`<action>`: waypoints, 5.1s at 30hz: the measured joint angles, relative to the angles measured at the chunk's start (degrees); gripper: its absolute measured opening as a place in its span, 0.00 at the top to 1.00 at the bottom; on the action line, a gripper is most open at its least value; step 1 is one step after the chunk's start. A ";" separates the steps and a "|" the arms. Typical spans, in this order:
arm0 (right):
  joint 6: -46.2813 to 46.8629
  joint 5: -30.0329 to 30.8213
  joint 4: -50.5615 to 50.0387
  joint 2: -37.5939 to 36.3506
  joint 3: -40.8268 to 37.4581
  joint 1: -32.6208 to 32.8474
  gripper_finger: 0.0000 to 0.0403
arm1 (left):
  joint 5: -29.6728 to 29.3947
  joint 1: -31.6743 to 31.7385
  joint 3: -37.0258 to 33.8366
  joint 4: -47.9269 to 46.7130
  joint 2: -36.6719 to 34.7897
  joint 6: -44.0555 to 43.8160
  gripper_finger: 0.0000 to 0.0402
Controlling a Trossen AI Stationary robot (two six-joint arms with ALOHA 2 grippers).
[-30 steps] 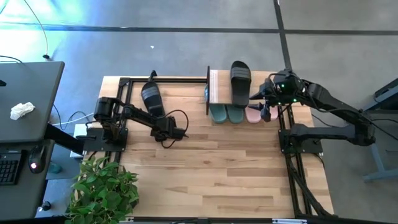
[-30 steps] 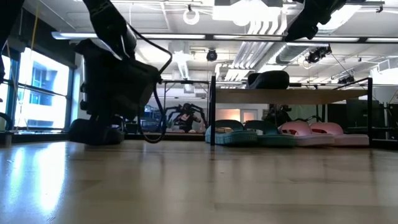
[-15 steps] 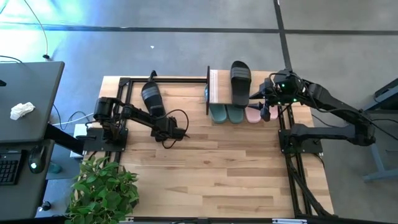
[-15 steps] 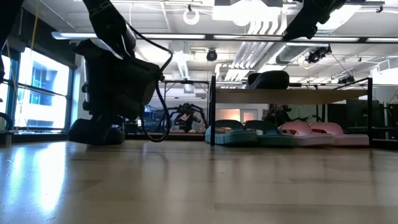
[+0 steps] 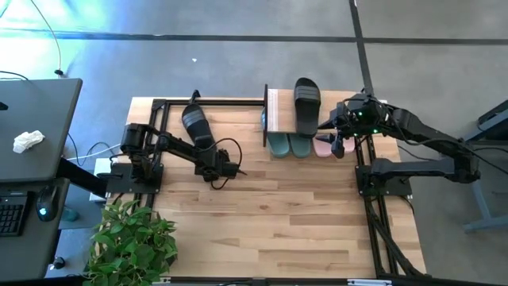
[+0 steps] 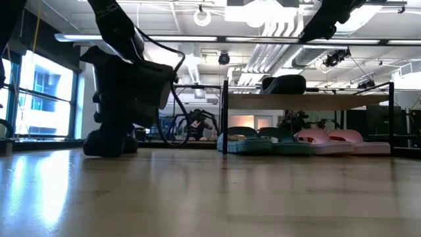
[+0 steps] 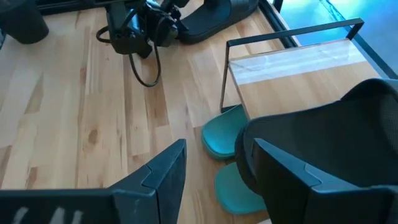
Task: Pick and place slides into the shelf
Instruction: Put the left black slides on the shelf
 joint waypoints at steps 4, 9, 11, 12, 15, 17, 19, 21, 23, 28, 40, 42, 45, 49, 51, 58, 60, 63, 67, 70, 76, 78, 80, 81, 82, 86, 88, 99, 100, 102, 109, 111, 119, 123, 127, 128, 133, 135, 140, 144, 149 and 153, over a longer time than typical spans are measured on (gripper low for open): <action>0.25 0.03 -0.02 0.00 0.00 0.21 0.57 | -0.05 0.00 -0.02 0.41 -0.02 1.04 0.88; 0.25 0.24 0.02 0.00 0.00 0.19 0.57 | -1.52 -1.02 0.05 0.00 -0.02 0.23 0.88; 0.25 0.46 0.07 0.00 0.00 0.19 0.57 | -2.16 -1.44 0.67 -1.34 0.10 -0.53 0.88; 0.25 0.67 0.08 0.00 0.00 0.19 0.57 | -2.11 -1.53 1.23 -2.36 0.10 -0.77 0.88; 0.23 1.80 0.18 0.02 0.00 0.17 0.57 | -2.59 -2.62 3.24 -6.84 0.09 -1.90 0.88; -0.01 3.91 0.12 0.02 0.00 0.18 0.57 | -3.04 -3.81 5.24 -9.92 0.09 -3.02 0.88; -0.05 6.38 -0.03 0.02 0.00 0.17 0.57 | -4.29 -5.04 7.55 -12.65 0.09 -4.30 0.88; -0.13 8.08 -0.28 -0.02 0.00 0.17 0.57 | -5.22 -6.38 10.17 -16.01 0.09 -4.95 0.89; -0.19 8.91 -1.11 -0.40 0.00 0.10 0.57 | -6.23 -7.58 13.34 -18.90 0.09 -5.62 0.89; -1.02 9.83 -1.88 -3.02 0.00 0.10 0.57 | -10.06 -10.24 21.44 -26.69 0.00 -6.54 0.89; 2.50 9.84 -5.97 -10.77 0.00 0.10 0.57 | -18.88 -12.72 40.59 -36.08 -0.08 -1.04 0.89; 2.83 9.84 -6.33 -11.30 0.00 0.12 0.57 | -19.66 -12.74 43.52 -35.63 -0.08 1.65 0.89; 3.24 9.84 -7.06 -11.93 0.00 0.11 0.57 | -20.51 -12.74 47.63 -33.71 -0.11 6.67 0.89; 3.48 9.84 -7.38 -11.98 0.00 0.10 0.57 | -20.62 -12.74 52.85 -28.85 -0.13 15.49 0.89; 3.49 9.84 -7.66 -11.96 0.00 0.10 0.57 | -20.25 -12.74 55.01 -25.40 -0.13 19.71 0.89; 3.53 9.84 -7.85 -11.96 0.00 0.10 0.57 | -16.54 -12.61 57.56 -8.47 0.25 31.50 0.89; 3.66 9.84 -8.14 -11.96 0.00 0.10 0.57 | -17.59 -12.60 57.56 -4.72 1.03 34.40 0.89; 4.36 9.84 -8.28 -11.96 0.00 0.12 0.57 | -20.22 -12.16 57.61 -0.27 2.57 36.71 0.89; 4.91 9.88 -8.48 -11.96 0.00 0.14 0.57 | -21.08 -10.66 57.69 3.06 5.04 37.29 0.90; 4.98 10.02 -8.48 -11.96 0.00 0.15 0.57 | -20.92 -9.39 57.35 3.61 7.26 38.15 0.90; 5.18 10.26 -8.52 -11.96 0.00 0.15 0.57 | -21.32 -7.80 57.70 9.92 12.31 39.03 0.90; 5.13 10.23 -8.55 -11.96 0.00 0.15 0.57 | -20.52 -7.07 57.37 9.14 13.02 39.85 0.90; 4.94 10.27 -8.55 -11.96 0.00 0.15 0.57 | -20.39 -6.88 57.60 12.16 14.50 39.93 0.90; 4.92 10.26 -8.55 -11.96 0.00 0.15 0.57 | -19.77 -6.45 57.57 12.49 14.95 40.65 0.90; 4.91 10.24 -8.55 -11.96 0.00 0.15 0.57 | -19.58 -6.11 57.45 12.05 15.14 41.17 0.90; 4.86 10.19 -8.57 -11.93 0.00 0.14 0.57 | -18.29 -5.29 57.59 13.78 16.11 41.14 0.90; 4.84 10.05 -8.57 -11.93 0.00 0.15 0.57 | -18.34 -4.64 57.42 13.04 16.29 40.74 0.90; 4.75 10.02 -8.61 -11.91 0.00 0.15 0.57 | -15.36 -2.77 57.44 14.16 18.14 41.09 0.90; 4.76 10.00 -8.61 -11.93 0.00 0.12 0.57 | -14.98 -2.75 57.42 14.06 18.17 41.08 0.90; 4.75 9.84 -8.62 -11.91 0.00 0.15 0.57 | -14.30 -2.68 57.55 14.84 18.43 40.87 0.90; 4.37 9.84 -9.06 -11.91 0.00 0.15 0.57 | -11.66 -1.65 57.48 14.50 18.84 40.82 0.91; 4.30 9.84 -9.09 -11.91 0.00 0.14 0.57 | -11.45 -1.68 57.48 14.45 18.87 40.85 0.91; 4.33 9.33 -10.22 -11.92 0.00 0.15 0.57 | -6.72 -0.36 57.48 14.27 18.82 40.86 0.91; 4.75 9.29 -10.52 -11.91 0.00 0.15 0.57 | -6.10 -0.09 57.51 14.18 18.74 40.36 0.90; 4.75 9.18 -10.74 -11.91 0.00 0.15 0.57 | -5.53 -0.22 57.51 14.05 18.74 40.42 0.75; 4.75 9.18 -10.73 -11.91 0.00 0.15 0.57 | -5.47 -0.22 57.50 14.02 18.74 40.52 0.72; 4.77 9.17 -11.02 -11.91 0.00 0.12 0.57 | -4.82 -0.24 57.51 13.52 18.74 41.22 0.64; 4.78 8.61 -11.35 -11.89 0.00 0.13 0.57 | -3.53 -0.24 57.51 13.50 18.74 42.42 0.64; 4.75 6.16 -12.12 -11.89 0.02 0.15 0.57 | -1.00 -0.66 57.51 13.63 18.74 43.91 0.63; 4.76 5.73 -12.50 -11.89 0.00 0.12 0.57 | 0.25 -1.07 57.51 13.64 18.74 44.08 0.63; 4.75 5.73 -12.57 -11.89 0.02 0.14 0.57 | -0.18 -1.66 57.51 13.59 18.74 45.35 0.63; 4.77 5.73 -12.57 -11.89 0.01 0.13 0.57 | -0.70 -1.90 57.51 13.57 18.74 46.00 0.63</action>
